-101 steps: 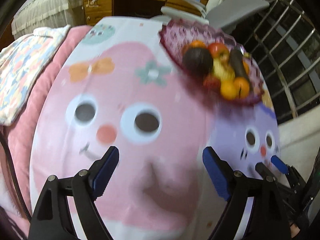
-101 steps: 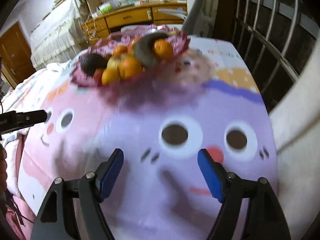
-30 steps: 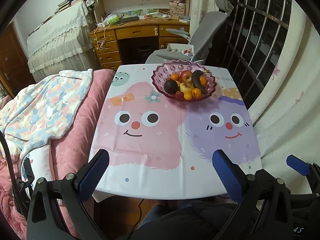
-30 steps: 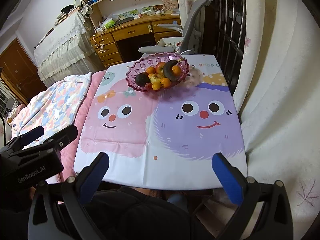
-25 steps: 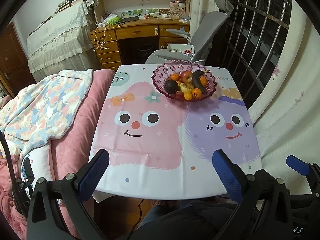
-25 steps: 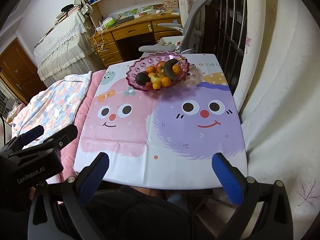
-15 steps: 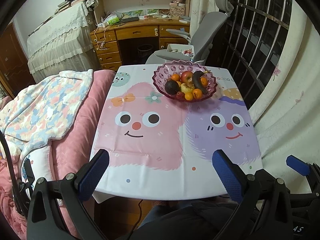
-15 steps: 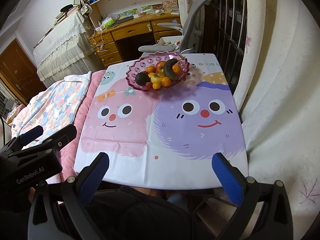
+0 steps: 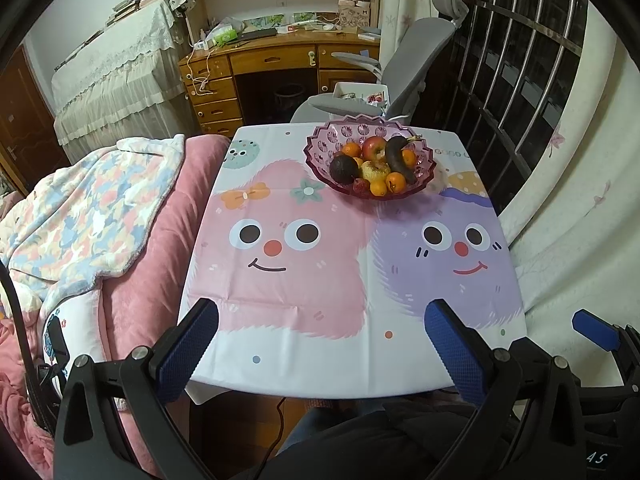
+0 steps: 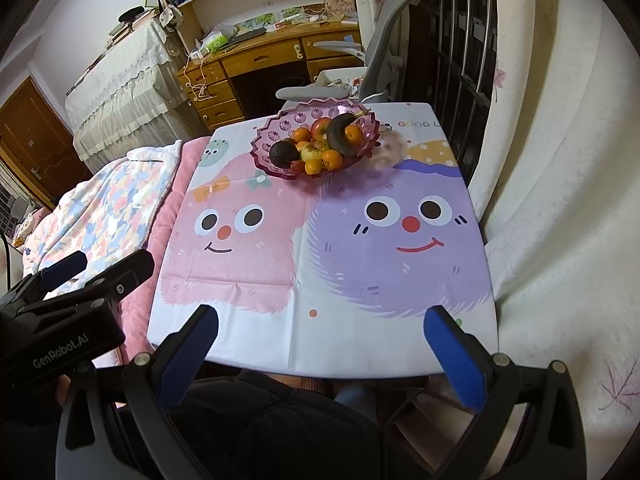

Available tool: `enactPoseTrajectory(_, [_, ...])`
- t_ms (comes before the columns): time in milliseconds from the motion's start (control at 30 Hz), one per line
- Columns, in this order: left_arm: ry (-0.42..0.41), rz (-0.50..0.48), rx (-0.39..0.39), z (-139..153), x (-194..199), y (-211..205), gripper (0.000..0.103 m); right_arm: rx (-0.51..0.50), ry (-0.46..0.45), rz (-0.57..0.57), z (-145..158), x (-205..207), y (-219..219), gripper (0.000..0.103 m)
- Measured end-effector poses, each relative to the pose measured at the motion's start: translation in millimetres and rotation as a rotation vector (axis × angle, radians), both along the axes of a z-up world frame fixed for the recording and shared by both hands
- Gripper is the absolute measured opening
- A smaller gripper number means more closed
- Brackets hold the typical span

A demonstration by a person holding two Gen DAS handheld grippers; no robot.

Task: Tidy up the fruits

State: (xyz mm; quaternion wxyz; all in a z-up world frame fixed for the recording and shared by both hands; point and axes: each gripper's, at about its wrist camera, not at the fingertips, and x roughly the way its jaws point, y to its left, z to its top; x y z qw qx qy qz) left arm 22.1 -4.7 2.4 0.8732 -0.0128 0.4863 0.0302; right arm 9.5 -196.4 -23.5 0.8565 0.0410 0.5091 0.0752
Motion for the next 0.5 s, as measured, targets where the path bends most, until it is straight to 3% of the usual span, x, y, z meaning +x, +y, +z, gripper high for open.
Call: enactPoseTrajectory(500, [0.045,-0.005,-0.002,-8.5,7.6,-0.5,0.102,-0.001,0.037,-0.01,-9.5,4.3,0.3,0.103])
